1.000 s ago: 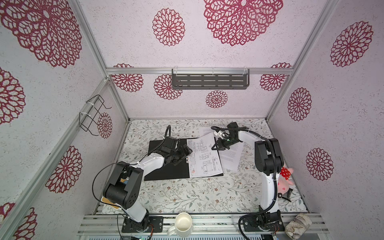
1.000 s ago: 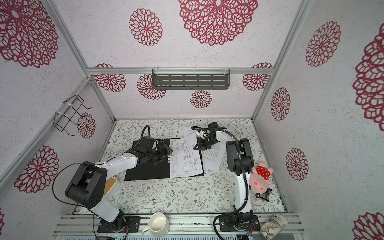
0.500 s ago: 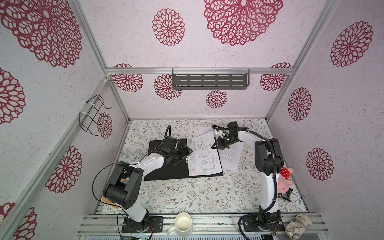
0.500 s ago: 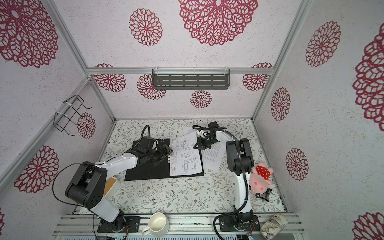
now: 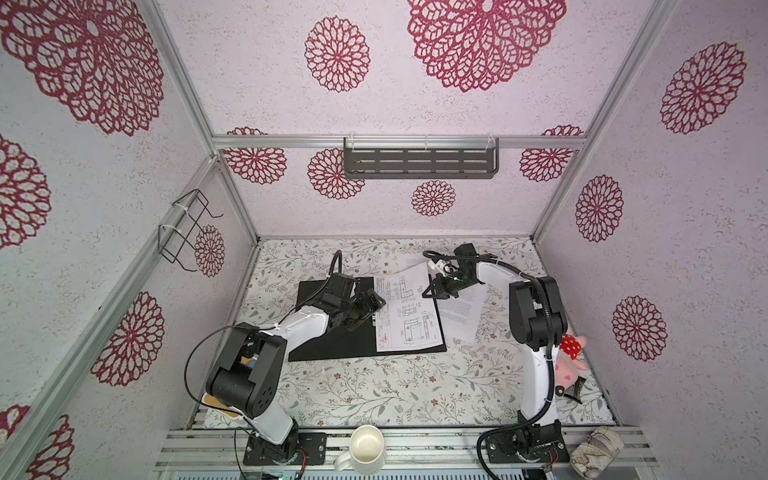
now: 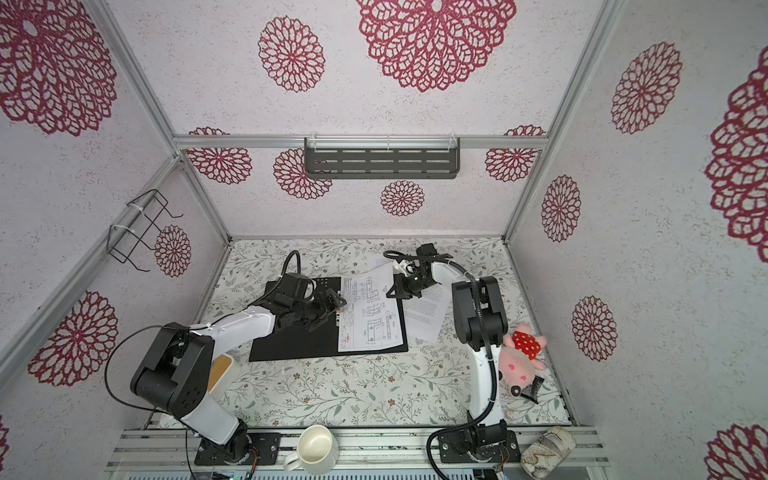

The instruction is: Put the files into the folder

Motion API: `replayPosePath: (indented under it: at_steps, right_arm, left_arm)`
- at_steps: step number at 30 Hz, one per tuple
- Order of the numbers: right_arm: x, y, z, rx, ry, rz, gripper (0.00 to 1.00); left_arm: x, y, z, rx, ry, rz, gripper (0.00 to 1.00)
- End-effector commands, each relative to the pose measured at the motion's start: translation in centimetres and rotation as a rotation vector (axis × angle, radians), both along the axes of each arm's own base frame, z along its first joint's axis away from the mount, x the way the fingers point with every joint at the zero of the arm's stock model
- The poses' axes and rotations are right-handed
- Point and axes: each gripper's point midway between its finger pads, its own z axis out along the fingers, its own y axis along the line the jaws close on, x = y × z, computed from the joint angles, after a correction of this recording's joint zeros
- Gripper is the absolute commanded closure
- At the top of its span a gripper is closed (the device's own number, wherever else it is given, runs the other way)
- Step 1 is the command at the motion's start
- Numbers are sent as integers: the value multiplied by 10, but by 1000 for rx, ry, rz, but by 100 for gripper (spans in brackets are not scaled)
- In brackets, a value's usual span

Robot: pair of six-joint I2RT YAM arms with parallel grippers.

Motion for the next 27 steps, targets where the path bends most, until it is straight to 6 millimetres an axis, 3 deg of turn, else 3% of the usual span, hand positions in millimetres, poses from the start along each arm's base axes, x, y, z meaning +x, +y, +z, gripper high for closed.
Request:
replayPosePath:
  at_steps: [1, 21, 27]
  right_arm:
    - [-7, -1, 0, 3, 9, 35, 99]
    - [-2, -2, -3, -1, 27, -37, 90]
    - [-1, -3, -2, -4, 29, -60, 75]
  left_arm:
    - [5, -3, 0, -5, -13, -2, 4]
    - [4, -1, 1, 0, -15, 7, 3]
    - [5, 2, 4, 24, -32, 27, 2]
